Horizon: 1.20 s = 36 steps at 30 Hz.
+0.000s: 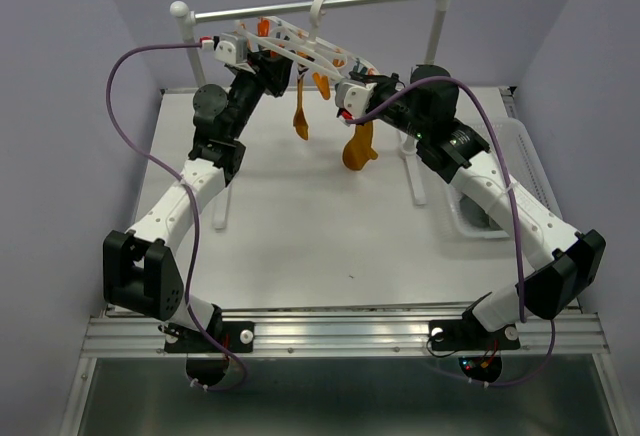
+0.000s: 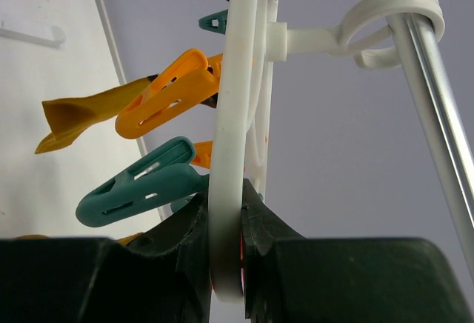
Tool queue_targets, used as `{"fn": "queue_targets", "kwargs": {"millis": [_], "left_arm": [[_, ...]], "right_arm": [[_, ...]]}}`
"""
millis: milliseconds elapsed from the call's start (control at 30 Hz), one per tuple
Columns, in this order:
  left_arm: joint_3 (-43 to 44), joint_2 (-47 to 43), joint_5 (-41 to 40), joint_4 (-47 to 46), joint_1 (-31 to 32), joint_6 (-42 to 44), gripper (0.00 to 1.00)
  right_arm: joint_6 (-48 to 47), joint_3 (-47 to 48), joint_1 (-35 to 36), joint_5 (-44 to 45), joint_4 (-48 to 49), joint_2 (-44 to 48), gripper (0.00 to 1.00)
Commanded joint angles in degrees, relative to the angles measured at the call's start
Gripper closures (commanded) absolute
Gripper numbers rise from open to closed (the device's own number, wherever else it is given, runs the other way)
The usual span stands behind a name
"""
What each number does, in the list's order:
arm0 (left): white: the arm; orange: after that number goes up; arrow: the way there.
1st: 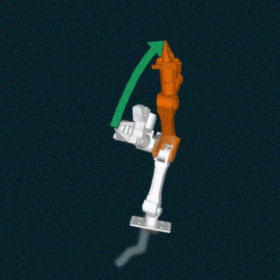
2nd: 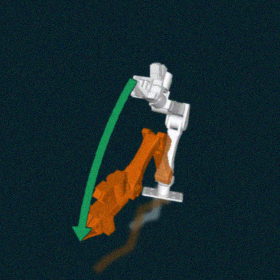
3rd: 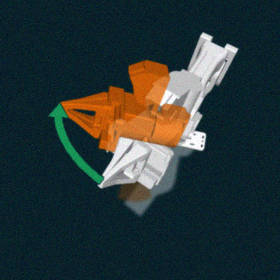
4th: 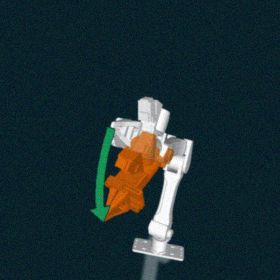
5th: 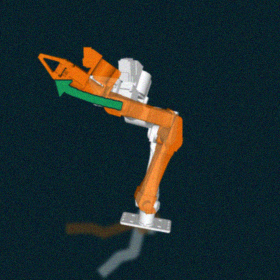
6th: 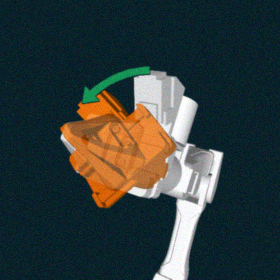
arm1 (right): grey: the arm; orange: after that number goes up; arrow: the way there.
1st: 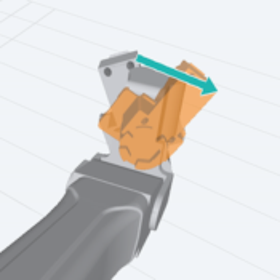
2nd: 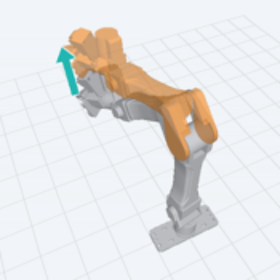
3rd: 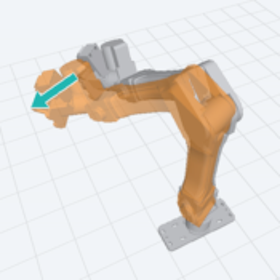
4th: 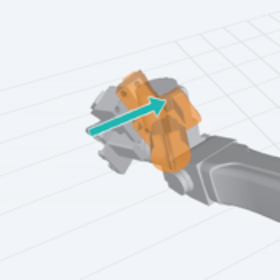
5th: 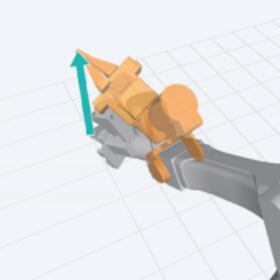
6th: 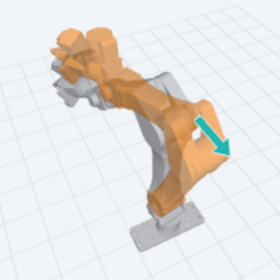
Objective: Clip the socks to the hanger
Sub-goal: Open the clamp at the hanger.
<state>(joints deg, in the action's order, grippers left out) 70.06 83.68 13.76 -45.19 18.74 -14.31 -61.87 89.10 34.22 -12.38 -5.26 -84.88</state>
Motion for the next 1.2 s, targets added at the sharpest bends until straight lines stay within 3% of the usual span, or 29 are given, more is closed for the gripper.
{"fn": "queue_targets", "kwargs": {"millis": [0, 133, 200, 233, 300, 433, 900, 1033, 1167], "left_arm": [[4.2, -2.29, -0.22, -1.92, 0.24, -0.55, 0.62], [4.64, -2.12, 0.04, -0.96, 0.24, -0.55, 0.79], [4.73, -2.2, 0.56, -0.78, 0.24, -0.98, 0.83], [4.82, -2.2, 0.92, -0.52, 0.24, -1.07, 0.92], [5.0, -2.29, 1.35, -0.08, 0.24, -1.51, 1.0], [5.17, -2.64, 3.03, 0.71, 0.24, -2.39, 1.0], [4.12, -5.54, -2.68, 5.46, 0.24, -5.38, 1.0], [6.05, -5.19, -8.2, 11.06, 0.24, -8.01, 1.0], [5.96, -5.89, -9.63, 12.14, 0.33, -10.56, 1.0]], "right_arm": [[1.84, -0.07, -0.29, 1.75, 0.77, 0.86, 0.98], [1.92, -0.15, -0.29, 2.01, 0.77, 0.95, 0.98], [1.75, -0.24, -0.29, 2.1, 0.77, 0.95, 0.98], [1.75, -0.33, -0.29, 2.19, 0.77, 0.95, 0.98], [1.75, -0.42, -0.29, 2.36, 0.77, 1.03, 0.98], [1.84, -0.68, -0.29, 2.36, 0.86, 1.3, 0.98], [2.27, -0.51, -0.29, 2.63, 0.86, 1.91, 0.97], [2.98, -0.68, -0.29, 2.54, 1.04, 2.0, 0.88], [3.59, -0.59, -0.29, 2.98, 1.3, 1.74, 0.71]]}}
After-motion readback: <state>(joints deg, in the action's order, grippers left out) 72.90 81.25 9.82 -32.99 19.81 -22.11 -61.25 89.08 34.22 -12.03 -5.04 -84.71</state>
